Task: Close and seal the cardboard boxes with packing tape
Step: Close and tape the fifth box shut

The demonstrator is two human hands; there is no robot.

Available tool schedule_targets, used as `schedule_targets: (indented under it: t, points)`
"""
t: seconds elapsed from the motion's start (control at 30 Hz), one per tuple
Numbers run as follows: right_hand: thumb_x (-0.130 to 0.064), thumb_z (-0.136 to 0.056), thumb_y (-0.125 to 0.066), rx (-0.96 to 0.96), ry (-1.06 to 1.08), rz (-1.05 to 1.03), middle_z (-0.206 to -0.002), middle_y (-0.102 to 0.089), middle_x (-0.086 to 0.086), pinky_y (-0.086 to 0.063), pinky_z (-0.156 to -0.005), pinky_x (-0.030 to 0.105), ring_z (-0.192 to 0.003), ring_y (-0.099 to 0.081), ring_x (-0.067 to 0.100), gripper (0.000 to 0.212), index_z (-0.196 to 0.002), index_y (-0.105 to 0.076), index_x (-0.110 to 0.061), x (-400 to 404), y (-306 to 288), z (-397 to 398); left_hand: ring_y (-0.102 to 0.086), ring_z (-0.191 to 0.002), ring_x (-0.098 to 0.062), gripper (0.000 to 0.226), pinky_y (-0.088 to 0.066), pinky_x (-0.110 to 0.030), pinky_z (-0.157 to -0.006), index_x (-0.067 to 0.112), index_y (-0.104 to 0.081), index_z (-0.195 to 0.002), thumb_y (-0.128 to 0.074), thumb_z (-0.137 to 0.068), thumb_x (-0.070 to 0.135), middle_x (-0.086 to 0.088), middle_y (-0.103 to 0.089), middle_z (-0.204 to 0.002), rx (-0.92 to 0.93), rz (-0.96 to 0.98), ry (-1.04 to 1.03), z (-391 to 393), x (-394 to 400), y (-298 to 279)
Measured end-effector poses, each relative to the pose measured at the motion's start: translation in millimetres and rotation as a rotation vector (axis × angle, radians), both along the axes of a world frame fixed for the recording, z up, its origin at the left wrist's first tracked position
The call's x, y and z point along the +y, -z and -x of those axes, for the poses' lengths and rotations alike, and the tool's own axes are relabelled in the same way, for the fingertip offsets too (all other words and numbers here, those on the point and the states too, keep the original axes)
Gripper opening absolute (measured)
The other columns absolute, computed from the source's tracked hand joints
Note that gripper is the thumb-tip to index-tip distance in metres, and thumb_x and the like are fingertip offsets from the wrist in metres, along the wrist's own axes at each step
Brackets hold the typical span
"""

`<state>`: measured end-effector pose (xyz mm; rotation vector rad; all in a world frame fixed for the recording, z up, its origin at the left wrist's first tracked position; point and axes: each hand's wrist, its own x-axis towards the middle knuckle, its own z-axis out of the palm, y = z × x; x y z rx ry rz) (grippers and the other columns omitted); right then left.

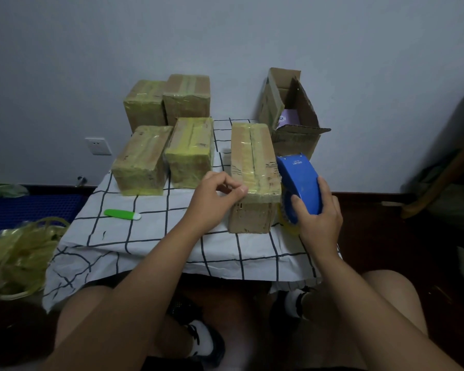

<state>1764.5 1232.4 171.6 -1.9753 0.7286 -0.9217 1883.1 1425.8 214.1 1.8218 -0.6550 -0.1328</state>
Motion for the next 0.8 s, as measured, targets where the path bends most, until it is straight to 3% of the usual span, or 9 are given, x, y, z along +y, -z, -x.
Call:
schedule_targets:
  t: [0.23,0.4,0.57,0.7,0.8]
  points:
    - [-0.035,-0.089,-0.069,-0.005,-0.01,-0.011,-0.112,-0.043,-0.004,-0.043,-0.082,0.027,-0.097,-0.047,0.009,0.07,-0.151,-0.036,-0.032,0.2,-1.0,0.7,-0.057,-0.089,0.003,0.007,-0.044,-0.009,-0.075,0.02,-0.071,-0.094,-0.073,-0.087,0.018,0.008,-0.052,-0.101,-0.123,0.02,0.05,-1.1,7.7,8.5]
    - [-0.034,-0.089,-0.07,-0.006,-0.018,-0.009,-0.112,-0.043,-0.003,-0.042,-0.081,0.024,-0.097,-0.047,0.009,0.07,-0.151,-0.037,-0.032,0.1,-1.4,1.7,-0.059,-0.092,-0.006,0.012,-0.052,-0.025,-0.086,0.015,-0.072,-0.099,-0.073,-0.086,0.016,0.008,-0.052,-0.1,-0.291,0.013,0.059,-3.3,9.1,14.2]
    - [-0.034,-0.09,-0.07,-0.004,-0.024,-0.006,-0.112,-0.044,-0.002,-0.045,-0.082,0.028,-0.098,-0.048,0.012,0.07,-0.151,-0.036,-0.032,0.2,-1.3,3.0,-0.058,-0.094,-0.011,0.017,-0.054,-0.034,-0.087,0.014,-0.072,-0.102,-0.073,-0.086,0.019,0.012,-0.05,-0.099,-0.36,-0.003,0.067,-5.3,9.2,15.4]
    - [-0.033,-0.09,-0.07,-0.009,-0.019,0.001,-0.112,-0.045,-0.002,-0.044,-0.082,0.028,-0.099,-0.049,0.012,0.07,-0.151,-0.037,-0.032,0.8,-1.1,2.6,-0.057,-0.095,-0.006,0.02,-0.053,-0.03,-0.088,0.013,-0.071,-0.106,-0.072,-0.087,0.014,0.007,-0.049,-0.101,-0.351,0.005,0.066,-3.3,12.3,19.3]
    - [-0.032,-0.09,-0.071,-0.013,-0.014,0.002,-0.111,-0.045,-0.001,-0.042,-0.082,0.027,-0.098,-0.049,0.013,0.07,-0.151,-0.038,-0.031,0.5,-0.5,2.1,-0.058,-0.094,-0.014,0.018,-0.054,-0.034,-0.086,0.011,-0.07,-0.106,-0.07,-0.089,0.015,0.0,-0.049,-0.101,-0.372,-0.017,0.033,-3.0,10.6,21.8]
